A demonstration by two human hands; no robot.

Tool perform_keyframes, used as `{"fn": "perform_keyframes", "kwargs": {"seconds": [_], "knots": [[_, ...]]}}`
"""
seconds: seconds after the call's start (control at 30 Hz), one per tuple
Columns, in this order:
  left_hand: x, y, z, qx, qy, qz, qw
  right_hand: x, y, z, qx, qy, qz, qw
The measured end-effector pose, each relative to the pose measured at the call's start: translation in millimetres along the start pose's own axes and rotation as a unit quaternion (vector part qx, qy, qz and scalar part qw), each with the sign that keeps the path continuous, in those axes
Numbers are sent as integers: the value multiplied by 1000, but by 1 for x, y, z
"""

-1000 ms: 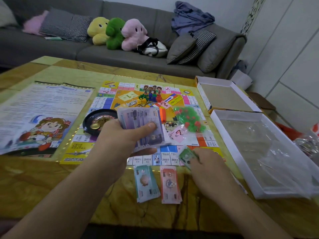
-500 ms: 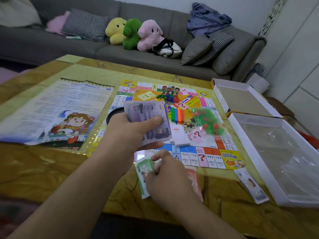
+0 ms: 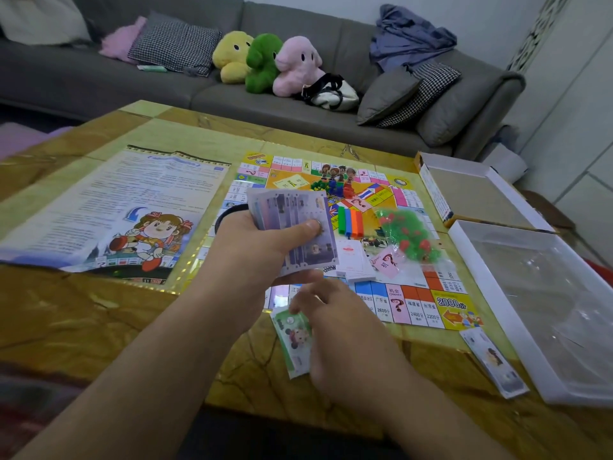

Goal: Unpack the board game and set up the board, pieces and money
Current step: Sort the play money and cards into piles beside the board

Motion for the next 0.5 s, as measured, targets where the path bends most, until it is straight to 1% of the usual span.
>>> {"fn": "perform_keyframes", "kwargs": {"seconds": [0.1, 0.17, 0.4, 0.5], "knots": [[0, 0, 1, -6, 0, -3, 1000, 3, 13, 0, -66, -77, 31, 994], [0, -1, 0, -12, 0, -3, 1000, 6, 18, -3, -81, -103, 34, 991], [2, -4, -4, -20, 2, 9, 1000, 1, 7, -14, -75, -104, 83, 988], [2, -6, -2, -25, 6, 12, 1000, 0, 4, -12, -72, -84, 89, 990]]}}
Point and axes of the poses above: each hand's wrist, its own x-axis away from the middle knuckle, its own z-axis out of the back of the hand, y = z × x, the point moved 8 cm from there along -x, towards the middle knuckle, and after that the axes turned 4 degrees about x, right-handed, at the moved point
